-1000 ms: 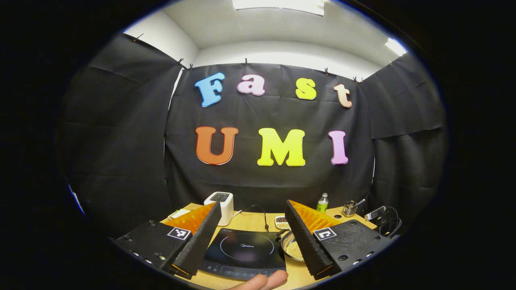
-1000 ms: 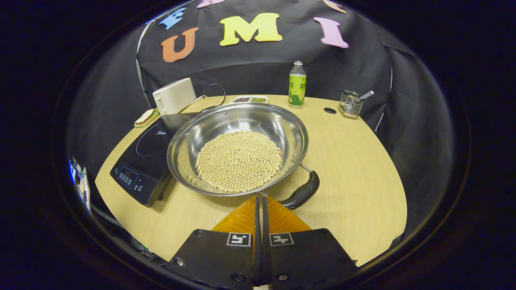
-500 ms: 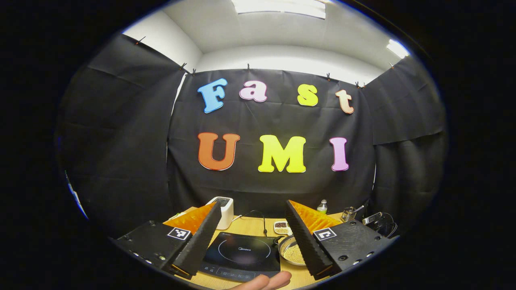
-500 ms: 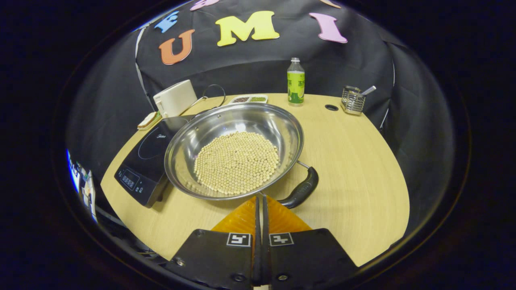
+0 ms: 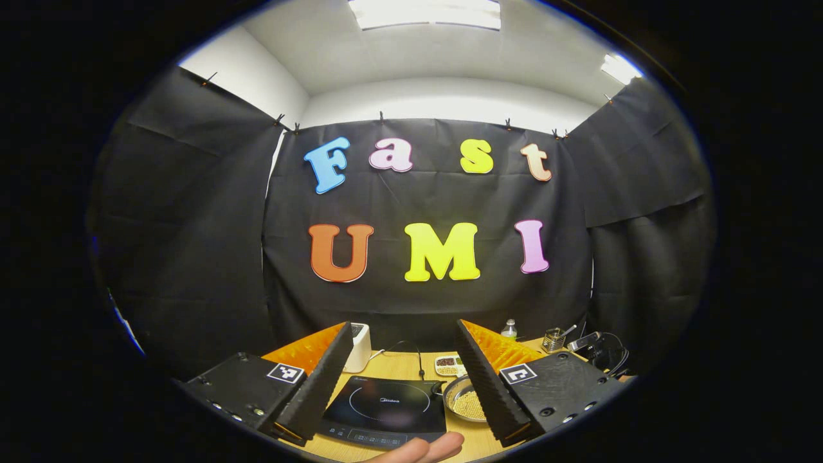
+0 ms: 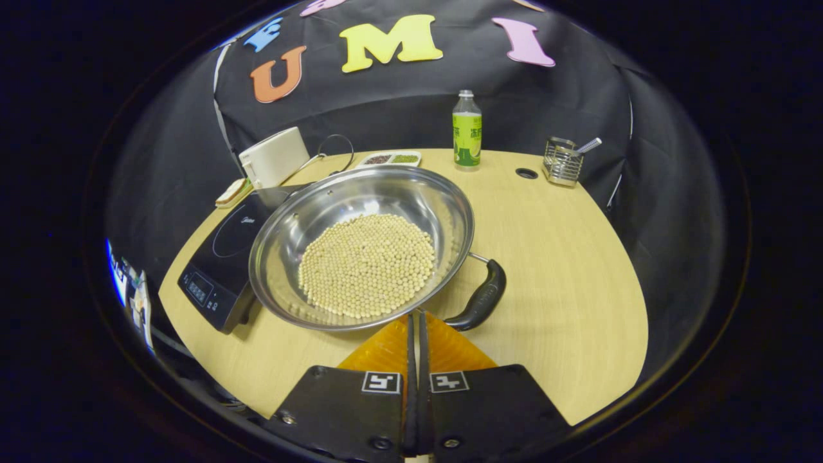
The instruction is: First push the handle of the pot to place it horizontally, then grasp the pot with both hands and set it on the induction cooktop.
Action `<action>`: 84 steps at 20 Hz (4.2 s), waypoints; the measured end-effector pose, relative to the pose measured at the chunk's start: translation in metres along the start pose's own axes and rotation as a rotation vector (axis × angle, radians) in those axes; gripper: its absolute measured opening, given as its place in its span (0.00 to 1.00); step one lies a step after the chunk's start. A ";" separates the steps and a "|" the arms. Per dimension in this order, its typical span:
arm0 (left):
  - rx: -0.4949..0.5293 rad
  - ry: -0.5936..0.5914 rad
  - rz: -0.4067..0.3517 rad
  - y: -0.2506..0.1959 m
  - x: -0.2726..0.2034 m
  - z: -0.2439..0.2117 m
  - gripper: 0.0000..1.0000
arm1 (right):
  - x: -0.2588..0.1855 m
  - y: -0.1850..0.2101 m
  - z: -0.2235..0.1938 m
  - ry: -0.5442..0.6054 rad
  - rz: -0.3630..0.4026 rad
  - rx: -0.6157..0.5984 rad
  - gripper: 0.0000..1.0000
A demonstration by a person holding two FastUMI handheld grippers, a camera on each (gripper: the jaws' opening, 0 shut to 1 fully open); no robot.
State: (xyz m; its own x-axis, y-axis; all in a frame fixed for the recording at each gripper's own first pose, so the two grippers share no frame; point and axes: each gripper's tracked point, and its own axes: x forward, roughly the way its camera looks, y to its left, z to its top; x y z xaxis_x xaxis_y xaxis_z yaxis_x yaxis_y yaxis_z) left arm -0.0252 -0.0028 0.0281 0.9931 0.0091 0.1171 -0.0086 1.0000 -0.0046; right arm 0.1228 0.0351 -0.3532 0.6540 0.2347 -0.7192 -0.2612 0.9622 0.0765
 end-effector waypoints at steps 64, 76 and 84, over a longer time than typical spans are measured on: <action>-0.004 0.639 -0.124 -0.082 0.154 -0.271 0.95 | 0.017 -0.078 0.108 -0.125 -0.121 0.125 0.82; 0.022 0.812 -0.121 -0.083 0.181 -0.328 0.95 | 0.082 -0.095 0.098 0.004 -0.136 0.152 0.86; -0.050 0.910 -0.120 -0.087 0.183 -0.356 0.95 | 0.100 -0.096 0.092 0.033 -0.126 0.153 0.90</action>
State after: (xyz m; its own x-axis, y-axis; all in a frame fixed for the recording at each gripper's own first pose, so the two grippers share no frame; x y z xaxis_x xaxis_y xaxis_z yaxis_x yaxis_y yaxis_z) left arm 0.1993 -0.0898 -0.3035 0.6963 -0.1221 -0.7073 0.0840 0.9925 -0.0887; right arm 0.2785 -0.0211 -0.3691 0.6505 0.1084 -0.7517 -0.0660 0.9941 0.0863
